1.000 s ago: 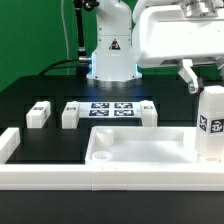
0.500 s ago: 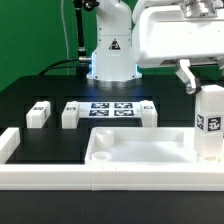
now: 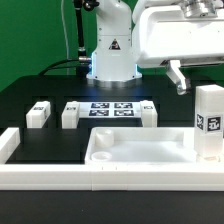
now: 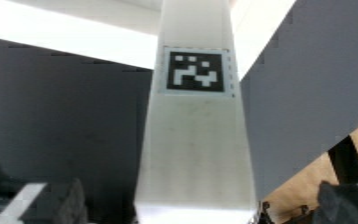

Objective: Assemble desk

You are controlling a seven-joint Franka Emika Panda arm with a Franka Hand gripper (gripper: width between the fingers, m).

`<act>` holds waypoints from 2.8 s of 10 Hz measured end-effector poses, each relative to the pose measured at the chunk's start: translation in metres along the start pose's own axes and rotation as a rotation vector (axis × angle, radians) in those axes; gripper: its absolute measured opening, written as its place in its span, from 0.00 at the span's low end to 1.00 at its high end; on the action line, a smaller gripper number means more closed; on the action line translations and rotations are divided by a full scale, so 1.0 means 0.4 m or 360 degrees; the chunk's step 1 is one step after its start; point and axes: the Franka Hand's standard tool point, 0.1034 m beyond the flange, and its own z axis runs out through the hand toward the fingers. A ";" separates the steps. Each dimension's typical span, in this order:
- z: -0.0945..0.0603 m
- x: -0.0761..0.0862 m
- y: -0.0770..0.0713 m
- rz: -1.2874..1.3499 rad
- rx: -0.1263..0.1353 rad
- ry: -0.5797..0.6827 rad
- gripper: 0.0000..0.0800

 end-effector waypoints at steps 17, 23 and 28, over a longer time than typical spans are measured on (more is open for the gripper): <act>0.019 0.002 -0.009 0.0274 0.0178 -0.1040 0.47; 0.029 0.013 -0.018 0.1138 -0.0105 -0.0940 0.37; 0.032 0.013 -0.014 0.2483 -0.0328 -0.0756 0.37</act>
Offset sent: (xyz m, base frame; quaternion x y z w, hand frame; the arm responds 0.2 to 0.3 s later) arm 0.0274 -0.0031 0.0334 0.0087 -0.1468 0.0275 0.9887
